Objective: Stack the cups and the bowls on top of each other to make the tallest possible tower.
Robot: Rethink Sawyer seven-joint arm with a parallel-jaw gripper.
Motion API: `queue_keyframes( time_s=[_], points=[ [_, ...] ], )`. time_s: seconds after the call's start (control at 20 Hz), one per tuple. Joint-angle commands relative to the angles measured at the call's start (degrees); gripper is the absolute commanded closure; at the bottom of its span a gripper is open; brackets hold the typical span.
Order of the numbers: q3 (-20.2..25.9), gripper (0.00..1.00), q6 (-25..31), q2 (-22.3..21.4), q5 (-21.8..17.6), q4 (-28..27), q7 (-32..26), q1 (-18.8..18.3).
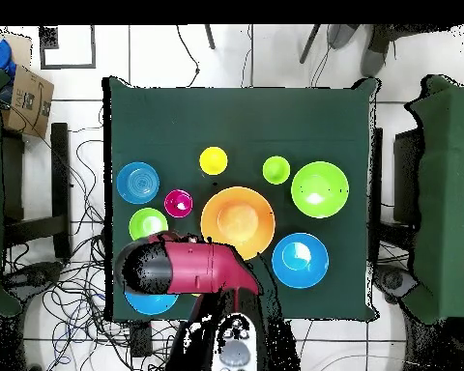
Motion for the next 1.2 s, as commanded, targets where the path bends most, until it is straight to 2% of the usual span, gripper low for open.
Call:
queue_keyframes(
  time_s=[0.05,0.4,0.85,1.2],
  points=[
    [0.73,0.00,-4.36,8.69,-0.89,-7.06,9.28,0.76],
    [-2.46,0.00,-4.74,9.45,-0.93,-6.85,11.72,1.34],
    [-12.53,0.00,-4.08,12.23,-0.76,-8.69,17.89,7.55],
    [-13.08,0.00,-8.60,13.98,-0.04,-8.00,19.54,7.82]
  ],
)
